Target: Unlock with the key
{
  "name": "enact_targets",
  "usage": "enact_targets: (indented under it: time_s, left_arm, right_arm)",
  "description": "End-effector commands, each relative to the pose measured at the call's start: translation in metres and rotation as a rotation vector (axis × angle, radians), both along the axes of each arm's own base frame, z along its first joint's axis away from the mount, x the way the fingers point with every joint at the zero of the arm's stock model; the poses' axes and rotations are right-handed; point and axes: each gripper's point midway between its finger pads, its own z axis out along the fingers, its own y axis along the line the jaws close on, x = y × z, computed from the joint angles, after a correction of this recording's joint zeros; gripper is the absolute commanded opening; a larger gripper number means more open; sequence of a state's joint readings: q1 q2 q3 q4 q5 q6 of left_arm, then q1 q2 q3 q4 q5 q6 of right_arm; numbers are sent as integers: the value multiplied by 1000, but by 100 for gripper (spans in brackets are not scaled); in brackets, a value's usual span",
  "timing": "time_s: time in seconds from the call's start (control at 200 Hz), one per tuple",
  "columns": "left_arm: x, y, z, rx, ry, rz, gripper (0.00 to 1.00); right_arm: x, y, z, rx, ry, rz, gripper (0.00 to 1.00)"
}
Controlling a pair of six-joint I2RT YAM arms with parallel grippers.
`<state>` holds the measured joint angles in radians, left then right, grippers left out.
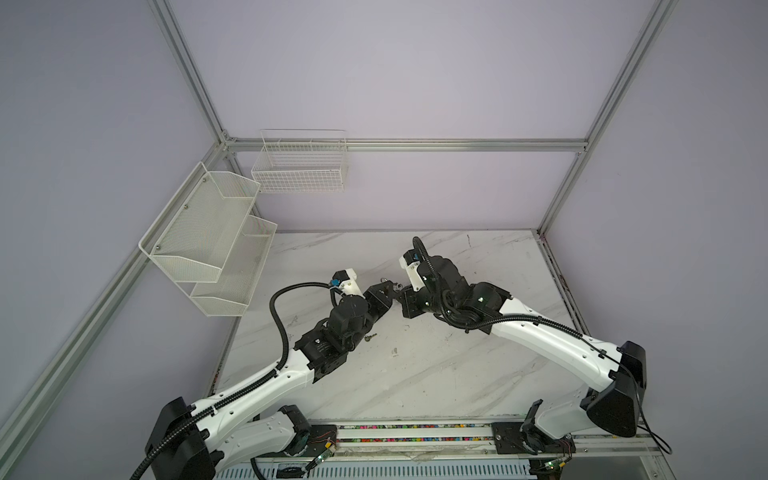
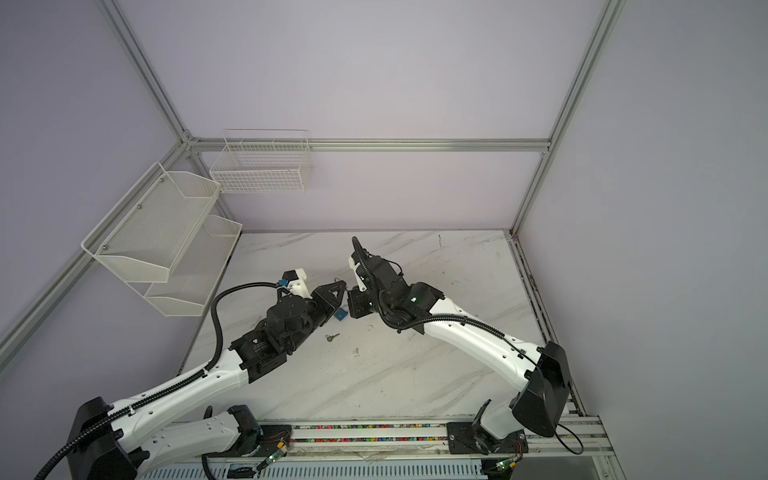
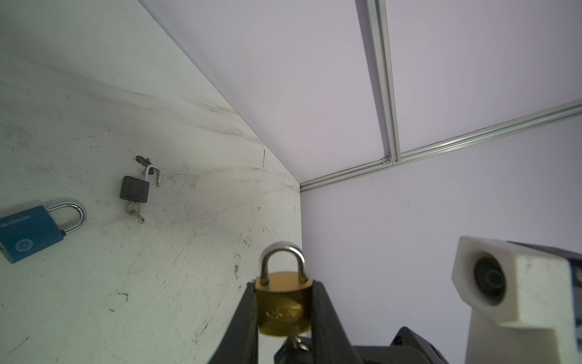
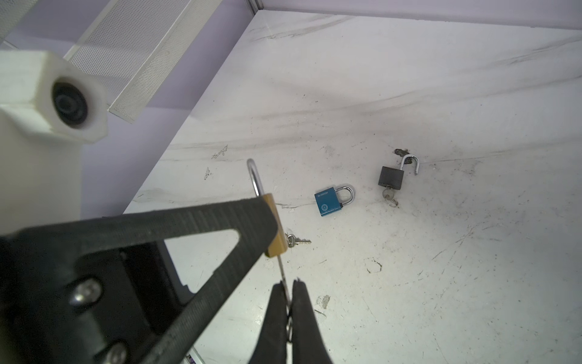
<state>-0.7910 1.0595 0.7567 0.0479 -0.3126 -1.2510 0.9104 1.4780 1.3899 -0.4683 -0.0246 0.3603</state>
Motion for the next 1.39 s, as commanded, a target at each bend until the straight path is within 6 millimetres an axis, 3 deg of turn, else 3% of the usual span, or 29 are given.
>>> enact_targets:
  time_s: [0.0, 0.75, 0.795, 1.185, 1.24, 1.39]
  left_arm:
    - [-18, 25, -77, 195, 192, 19, 5]
    - [-15, 51, -77, 198, 213, 104, 5]
    - [-14, 48, -72, 177, 200, 99, 5]
    - [-5, 2, -13, 26, 53, -62, 5]
    - [-6, -5, -8, 25, 40, -89, 5]
    - [-16, -23, -7, 24, 30, -167, 5]
  right_arm:
    - [46, -27, 59, 73, -189, -205, 0]
    - [38, -27, 59, 54, -170, -161, 0]
    - [40, -29, 60, 41, -182, -171, 0]
    - [23, 15, 23, 81, -103, -113, 0]
    - [18, 26, 26, 149, -71, -84, 0]
    - [12, 41, 59, 359, -19, 5, 0]
